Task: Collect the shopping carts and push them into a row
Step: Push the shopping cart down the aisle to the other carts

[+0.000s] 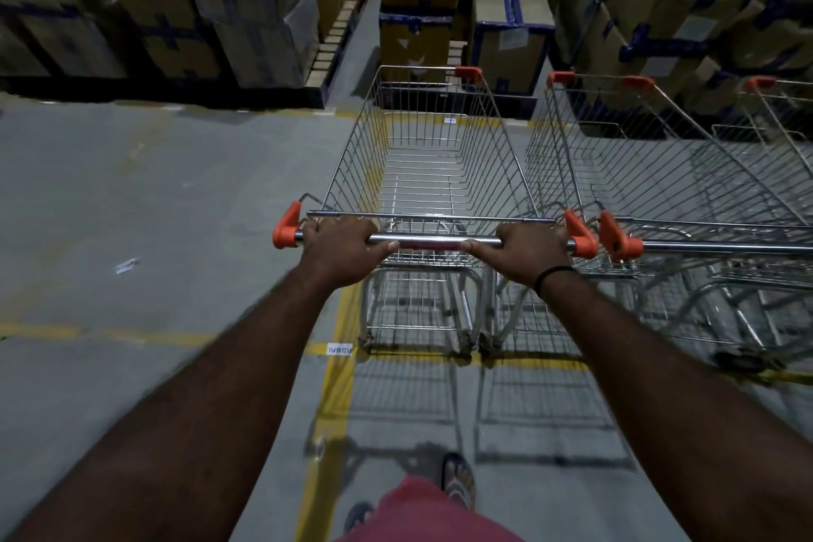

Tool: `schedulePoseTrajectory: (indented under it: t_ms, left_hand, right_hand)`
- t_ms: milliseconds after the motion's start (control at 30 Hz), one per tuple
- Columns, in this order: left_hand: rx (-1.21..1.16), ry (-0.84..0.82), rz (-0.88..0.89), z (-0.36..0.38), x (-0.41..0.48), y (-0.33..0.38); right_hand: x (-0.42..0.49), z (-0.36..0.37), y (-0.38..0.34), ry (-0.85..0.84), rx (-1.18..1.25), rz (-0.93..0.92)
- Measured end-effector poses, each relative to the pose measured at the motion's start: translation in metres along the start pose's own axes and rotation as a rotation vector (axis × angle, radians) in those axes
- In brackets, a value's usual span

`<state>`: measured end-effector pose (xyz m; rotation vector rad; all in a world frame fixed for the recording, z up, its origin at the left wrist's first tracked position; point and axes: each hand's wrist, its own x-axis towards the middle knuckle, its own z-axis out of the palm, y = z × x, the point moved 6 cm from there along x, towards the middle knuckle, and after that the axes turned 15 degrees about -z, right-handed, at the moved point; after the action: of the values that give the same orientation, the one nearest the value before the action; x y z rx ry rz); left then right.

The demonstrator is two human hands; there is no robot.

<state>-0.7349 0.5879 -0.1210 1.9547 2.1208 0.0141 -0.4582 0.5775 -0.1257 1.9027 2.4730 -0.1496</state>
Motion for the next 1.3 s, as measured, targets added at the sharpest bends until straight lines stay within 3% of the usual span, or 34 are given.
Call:
schedulePoseTrajectory:
  t_ms: [700,967,1100,1200,1300]
  left_hand:
    - [0.010,0.002,0.021,-0.002,0.007,-0.004]
    - [0.009,-0.170,-0.005,-0.006,0.016,-0.004]
    - [-0.103,-0.260,-0.011,-0.010,0.025,-0.003]
    - [-0.172,-0.151,-0.028,-0.012,0.040,-0.013]
    - [-0.036,0.050,-0.050,-0.021,0.053,-0.025]
  right_hand:
    - [0.001,-0.003,-0.007,0.021,0.026,0.019]
    - [-0.002,-0.005,-0.008,-0.018,0.042,0.020]
    - [0.002,-0.008,0.004,-0.021,0.218,0.053]
    - [0.004,-0.024,0.020,0.144,0.029,0.086]
    - [0.008,-0.021,0.035,0.070,-0.115,0.135]
